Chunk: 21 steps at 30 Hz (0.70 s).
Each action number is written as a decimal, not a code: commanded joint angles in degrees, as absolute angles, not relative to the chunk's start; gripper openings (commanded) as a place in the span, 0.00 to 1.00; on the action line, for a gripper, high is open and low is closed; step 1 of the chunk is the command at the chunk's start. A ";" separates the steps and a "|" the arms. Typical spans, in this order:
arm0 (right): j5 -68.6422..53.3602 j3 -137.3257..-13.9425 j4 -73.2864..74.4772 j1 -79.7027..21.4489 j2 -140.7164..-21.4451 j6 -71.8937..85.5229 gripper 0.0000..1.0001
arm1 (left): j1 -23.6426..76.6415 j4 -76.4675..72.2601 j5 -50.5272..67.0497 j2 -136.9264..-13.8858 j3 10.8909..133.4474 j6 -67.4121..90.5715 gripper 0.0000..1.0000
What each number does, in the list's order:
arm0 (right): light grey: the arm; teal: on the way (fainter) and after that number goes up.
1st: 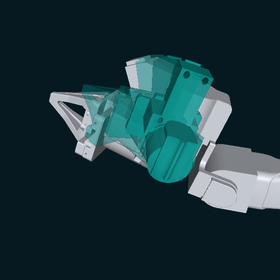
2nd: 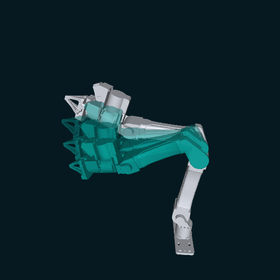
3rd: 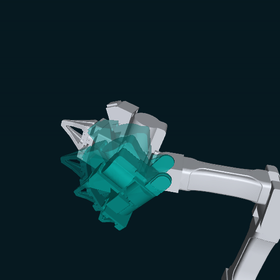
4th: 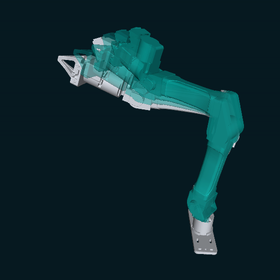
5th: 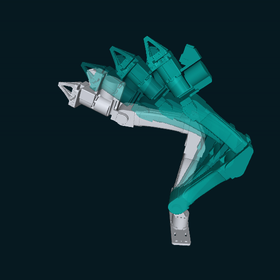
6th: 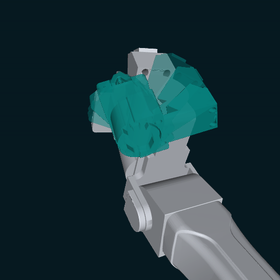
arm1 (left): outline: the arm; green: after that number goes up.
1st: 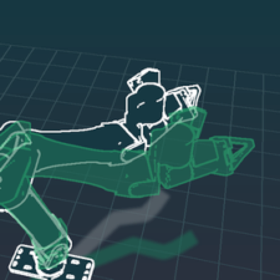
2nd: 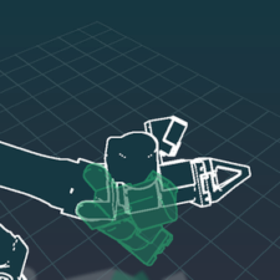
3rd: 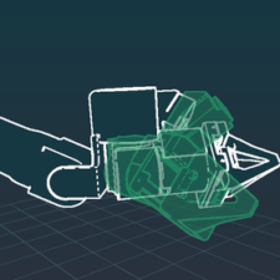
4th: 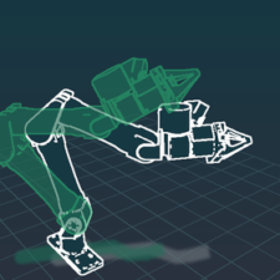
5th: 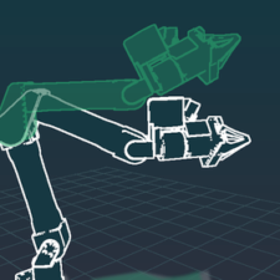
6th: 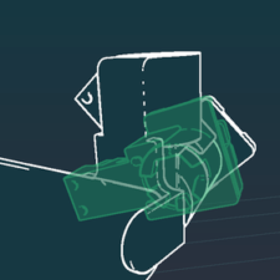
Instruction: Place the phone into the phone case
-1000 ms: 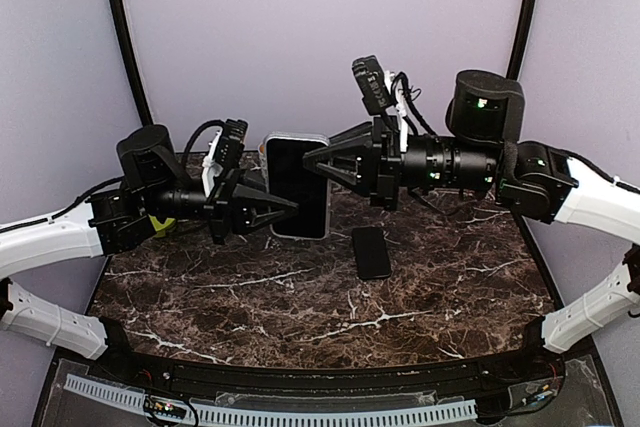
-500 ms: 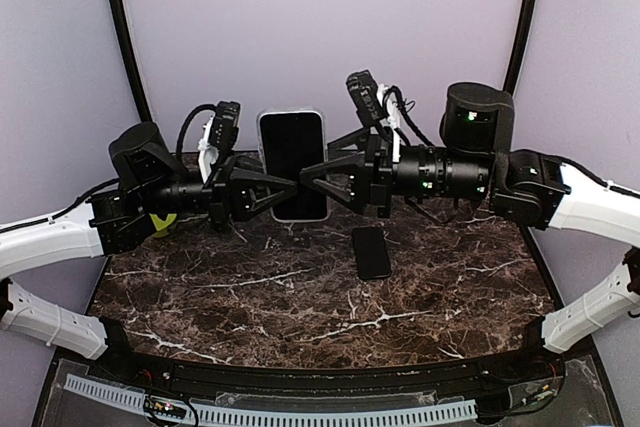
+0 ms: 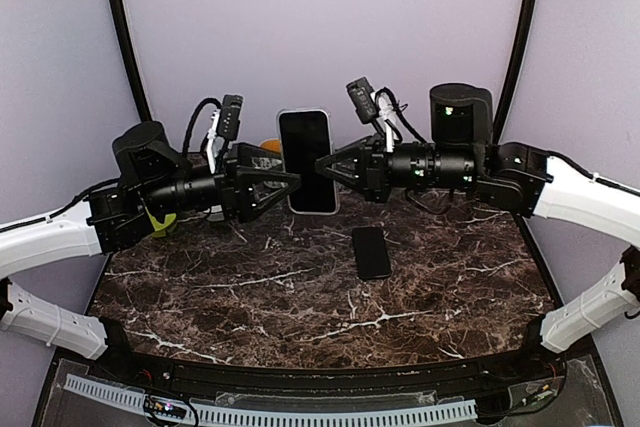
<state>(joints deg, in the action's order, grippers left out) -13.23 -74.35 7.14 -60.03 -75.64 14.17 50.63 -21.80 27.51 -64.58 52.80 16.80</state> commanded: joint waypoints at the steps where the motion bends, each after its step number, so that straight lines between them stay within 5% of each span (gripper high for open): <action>1: -9.18 -74.98 11.75 -53.29 -79.53 23.04 0.00 | 45.27 -4.85 6.36 -64.53 54.98 17.74 0.91; 5: -10.95 -74.97 14.85 -50.25 -85.18 26.32 0.00 | 37.85 2.22 7.88 -66.72 51.99 22.46 0.95; 21: -30.34 -76.62 8.54 -43.75 -108.92 40.68 0.00 | 35.25 2.71 6.62 -70.48 49.74 19.45 0.98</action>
<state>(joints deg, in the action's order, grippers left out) -24.16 -74.48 14.57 -44.73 -107.33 36.12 35.70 1.85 7.49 -70.98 49.84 20.12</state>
